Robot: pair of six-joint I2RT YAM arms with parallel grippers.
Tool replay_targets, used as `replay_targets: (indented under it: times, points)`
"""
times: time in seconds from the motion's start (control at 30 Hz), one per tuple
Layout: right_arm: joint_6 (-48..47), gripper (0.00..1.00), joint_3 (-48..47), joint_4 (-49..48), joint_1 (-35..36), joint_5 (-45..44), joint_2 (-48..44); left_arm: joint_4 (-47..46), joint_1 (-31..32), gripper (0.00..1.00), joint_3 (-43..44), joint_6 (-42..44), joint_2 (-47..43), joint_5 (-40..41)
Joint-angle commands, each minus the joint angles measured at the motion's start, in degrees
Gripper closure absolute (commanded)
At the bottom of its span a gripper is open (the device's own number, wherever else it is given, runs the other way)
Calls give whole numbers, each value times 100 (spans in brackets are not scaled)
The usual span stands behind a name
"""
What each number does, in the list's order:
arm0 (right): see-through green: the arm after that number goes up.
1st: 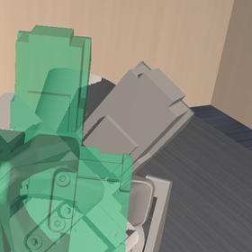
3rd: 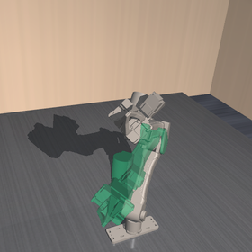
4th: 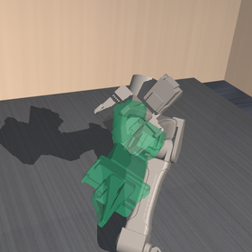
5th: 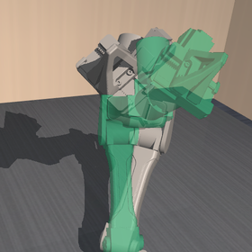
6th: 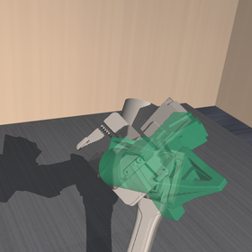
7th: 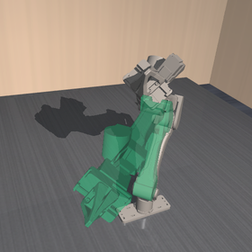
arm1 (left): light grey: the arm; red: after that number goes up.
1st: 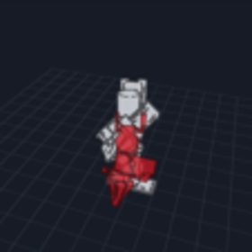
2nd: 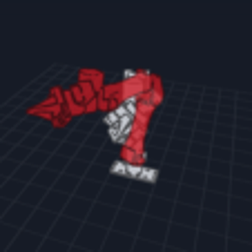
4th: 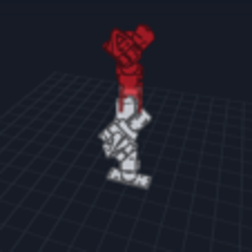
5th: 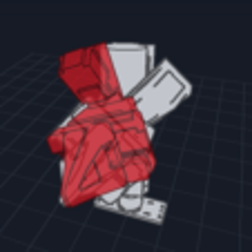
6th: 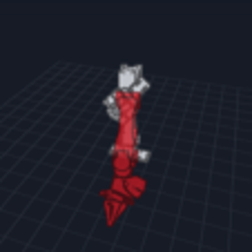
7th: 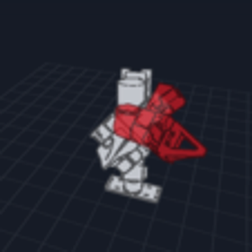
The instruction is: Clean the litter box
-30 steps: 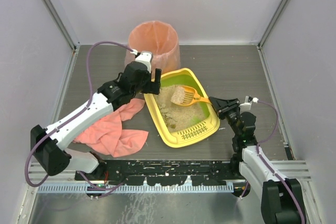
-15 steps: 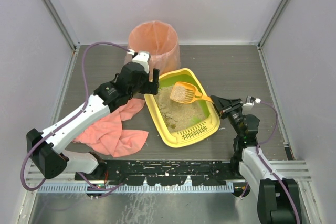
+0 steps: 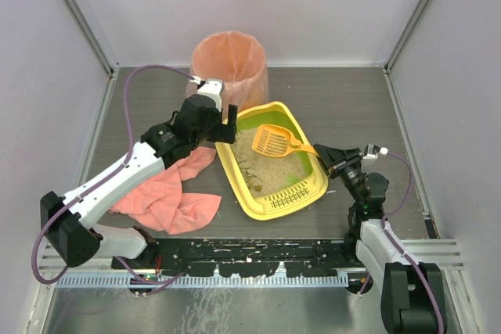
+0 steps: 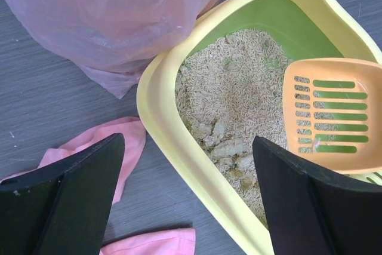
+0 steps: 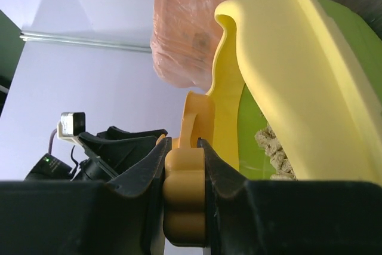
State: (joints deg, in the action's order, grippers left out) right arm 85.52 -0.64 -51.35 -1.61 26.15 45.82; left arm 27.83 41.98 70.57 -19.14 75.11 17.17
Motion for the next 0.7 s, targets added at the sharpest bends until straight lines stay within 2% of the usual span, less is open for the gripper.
replay_targets:
  times: [0.0,0.1,0.17,0.23,0.33,0.4,0.5,0.67]
  points:
    - [75,99,15,-233,-183,59,-188,-169,-30,10,21,-113,-190,-51]
    - [-765,99,-491,519,211,280,-213,-299,-24,10,-64,-158,-179,-137]
    - [-1706,99,-993,1648,222,418,-375,-332,-24,11,-92,-185,-103,-175]
    - [-2726,99,-1648,3251,281,-12,-633,-327,-24,12,-89,-215,-3,-246]
    - [-3726,99,-2413,4726,456,-725,-758,-353,-28,12,-111,-181,163,-376]
    - [-4073,100,-2672,5109,680,-1078,-730,-390,-25,12,-109,-170,270,-467]
    - [-4472,99,-3034,5505,1145,-1795,-645,-392,-15,17,-73,-176,451,-608]
    - [-5200,99,-3831,6159,2132,-3026,-109,-383,10,20,-149,-195,569,-636]
